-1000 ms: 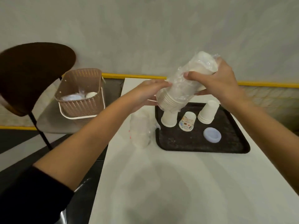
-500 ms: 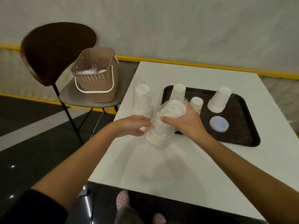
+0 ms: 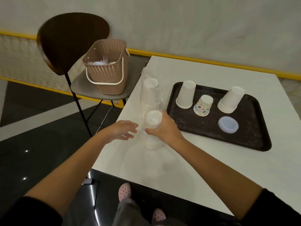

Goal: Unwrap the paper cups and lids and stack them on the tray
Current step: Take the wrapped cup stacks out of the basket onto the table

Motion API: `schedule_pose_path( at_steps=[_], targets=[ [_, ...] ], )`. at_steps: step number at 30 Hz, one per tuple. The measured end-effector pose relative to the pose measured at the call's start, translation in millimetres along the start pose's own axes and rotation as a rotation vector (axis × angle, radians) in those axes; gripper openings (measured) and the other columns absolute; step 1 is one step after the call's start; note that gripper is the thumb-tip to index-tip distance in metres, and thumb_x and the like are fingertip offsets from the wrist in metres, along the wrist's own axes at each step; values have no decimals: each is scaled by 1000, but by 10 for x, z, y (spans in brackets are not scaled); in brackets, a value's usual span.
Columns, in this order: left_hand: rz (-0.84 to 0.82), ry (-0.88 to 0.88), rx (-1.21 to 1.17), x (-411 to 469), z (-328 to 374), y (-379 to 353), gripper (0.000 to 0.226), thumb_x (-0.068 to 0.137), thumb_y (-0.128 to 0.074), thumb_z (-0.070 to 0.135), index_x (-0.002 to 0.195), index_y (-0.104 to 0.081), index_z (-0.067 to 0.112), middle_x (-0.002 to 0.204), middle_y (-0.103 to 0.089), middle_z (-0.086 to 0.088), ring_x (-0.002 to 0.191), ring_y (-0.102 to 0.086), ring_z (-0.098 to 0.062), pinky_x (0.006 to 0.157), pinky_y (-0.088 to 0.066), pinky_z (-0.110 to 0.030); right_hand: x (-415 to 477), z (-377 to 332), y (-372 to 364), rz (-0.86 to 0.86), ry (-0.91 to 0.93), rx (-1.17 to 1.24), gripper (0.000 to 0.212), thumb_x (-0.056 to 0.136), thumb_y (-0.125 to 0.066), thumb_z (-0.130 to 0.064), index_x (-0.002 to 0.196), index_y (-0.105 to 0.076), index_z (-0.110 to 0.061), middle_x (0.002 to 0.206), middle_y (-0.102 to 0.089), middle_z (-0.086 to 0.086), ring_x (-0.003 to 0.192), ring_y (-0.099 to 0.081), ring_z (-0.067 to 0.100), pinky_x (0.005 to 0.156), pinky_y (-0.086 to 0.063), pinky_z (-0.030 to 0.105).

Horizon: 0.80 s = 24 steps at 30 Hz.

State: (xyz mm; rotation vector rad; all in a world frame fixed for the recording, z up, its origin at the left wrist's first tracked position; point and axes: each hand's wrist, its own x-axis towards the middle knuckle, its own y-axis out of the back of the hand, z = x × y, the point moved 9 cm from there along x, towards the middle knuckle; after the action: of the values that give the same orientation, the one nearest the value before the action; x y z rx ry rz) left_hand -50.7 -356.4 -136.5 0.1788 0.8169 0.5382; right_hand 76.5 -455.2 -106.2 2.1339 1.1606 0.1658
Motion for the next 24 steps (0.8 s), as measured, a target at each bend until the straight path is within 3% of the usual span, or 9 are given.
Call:
schedule_pose_path(
  at_steps=[5, 12, 16, 24],
  targets=[
    [66, -4, -23, 11, -9, 83, 25, 93, -53, 25, 116, -58, 19, 112, -63, -3, 100, -62, -22, 77, -50, -27, -27, -36, 31, 2, 24, -45, 87, 66, -77, -48, 134, -30, -20, 134, -45, 1, 122, -47, 22, 98, -45, 40],
    [135, -88, -22, -44, 194, 271, 23, 95, -48, 23, 116, -57, 20, 109, -61, -1, 100, -61, -20, 86, -48, -31, -112, -376, 482, 134, 186, -66, 93, 62, -76, -57, 136, -30, -23, 135, -36, -1, 126, -40, 17, 98, -43, 38],
    [179, -176, -6, -76, 308, 412, 20, 97, -44, 31, 110, -57, 25, 98, -61, 6, 87, -60, -10, 76, -46, -26, -89, -662, 740, 209, 265, -42, 86, 66, -74, -55, 135, -33, -23, 137, -35, -1, 124, -42, 15, 97, -42, 31],
    [233, -239, 11, -45, 376, 819, 25, 99, -39, 29, 113, -57, 19, 105, -60, 0, 95, -58, -17, 84, -43, -29, 144, -1175, 840, 268, 365, 30, 68, 75, -70, -45, 131, -40, -22, 135, -39, 1, 117, -45, 14, 88, -40, 20]
  ],
)
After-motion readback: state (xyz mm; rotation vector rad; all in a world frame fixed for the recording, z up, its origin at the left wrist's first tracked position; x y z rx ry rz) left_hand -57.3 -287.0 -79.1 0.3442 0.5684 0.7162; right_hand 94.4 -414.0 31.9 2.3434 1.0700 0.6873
